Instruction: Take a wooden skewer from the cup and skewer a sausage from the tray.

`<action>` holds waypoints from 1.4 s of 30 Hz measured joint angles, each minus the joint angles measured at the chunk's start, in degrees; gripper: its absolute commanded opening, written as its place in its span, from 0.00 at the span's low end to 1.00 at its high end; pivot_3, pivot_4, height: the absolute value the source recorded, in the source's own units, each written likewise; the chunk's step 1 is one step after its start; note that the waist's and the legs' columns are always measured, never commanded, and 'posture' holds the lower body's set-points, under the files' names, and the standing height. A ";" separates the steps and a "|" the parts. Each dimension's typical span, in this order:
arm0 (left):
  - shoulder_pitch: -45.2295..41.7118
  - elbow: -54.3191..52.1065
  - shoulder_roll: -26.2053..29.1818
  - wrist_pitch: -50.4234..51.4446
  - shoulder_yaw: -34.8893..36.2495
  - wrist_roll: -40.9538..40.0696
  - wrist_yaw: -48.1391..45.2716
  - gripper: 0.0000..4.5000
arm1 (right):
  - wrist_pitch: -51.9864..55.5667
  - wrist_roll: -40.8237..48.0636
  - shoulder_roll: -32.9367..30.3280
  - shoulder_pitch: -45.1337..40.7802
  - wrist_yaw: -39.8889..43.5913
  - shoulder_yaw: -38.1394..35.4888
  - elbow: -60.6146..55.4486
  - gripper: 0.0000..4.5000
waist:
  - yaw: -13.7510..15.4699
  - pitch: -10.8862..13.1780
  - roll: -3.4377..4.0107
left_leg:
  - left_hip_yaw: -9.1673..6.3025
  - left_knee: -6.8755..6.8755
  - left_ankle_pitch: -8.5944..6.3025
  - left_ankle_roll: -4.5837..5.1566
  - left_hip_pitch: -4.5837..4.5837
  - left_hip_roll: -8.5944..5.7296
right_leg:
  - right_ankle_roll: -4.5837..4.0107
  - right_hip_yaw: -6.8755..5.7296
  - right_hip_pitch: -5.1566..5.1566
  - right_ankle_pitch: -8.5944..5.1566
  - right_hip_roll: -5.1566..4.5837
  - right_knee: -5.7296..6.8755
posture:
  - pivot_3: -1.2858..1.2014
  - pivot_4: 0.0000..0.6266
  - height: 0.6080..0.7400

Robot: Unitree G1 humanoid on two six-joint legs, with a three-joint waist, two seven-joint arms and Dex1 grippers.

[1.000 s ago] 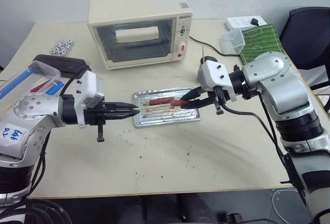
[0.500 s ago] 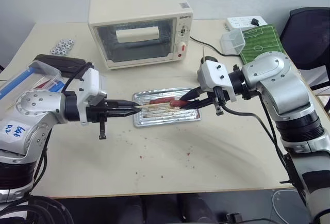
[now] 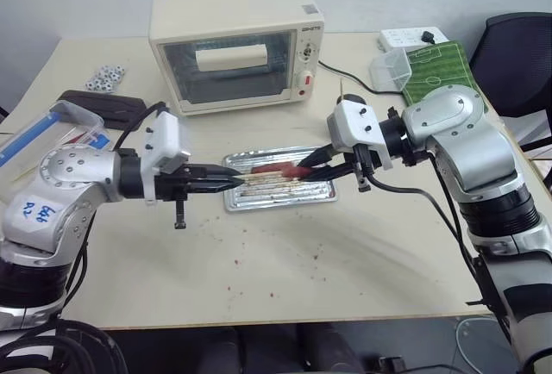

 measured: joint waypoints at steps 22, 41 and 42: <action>1.38 0.88 -7.04 -1.85 -3.75 6.82 5.86 0.00 | 1.03 -0.56 1.33 -0.62 -2.23 1.05 0.63 0.45 | 0.76 0.00 -0.01 | 0.01 0.12 -0.02 0.03 -0.03 0.03 | 0.00 -0.02 -0.01 0.00 -0.01 0.02 | 0.52 0.24 1.00; 27.57 -19.56 -14.78 13.11 34.45 0.42 35.89 0.00 | 26.73 16.21 4.93 -5.90 -14.02 -12.11 -0.59 0.99 | 0.91 -0.02 -0.04 | -0.02 0.10 -0.22 0.38 -0.05 0.02 | 0.00 -0.21 -0.03 0.00 -0.12 0.04 | 0.52 0.24 1.00; 28.77 -19.65 -15.02 13.43 36.27 0.42 36.78 0.00 | 27.99 17.42 4.99 -5.92 -14.28 -12.58 -1.12 0.99 | 0.96 -0.03 -0.05 | -0.04 0.10 -0.22 0.38 -0.05 0.03 | 0.00 -0.22 -0.03 0.00 -0.11 0.03 | 0.52 0.24 1.00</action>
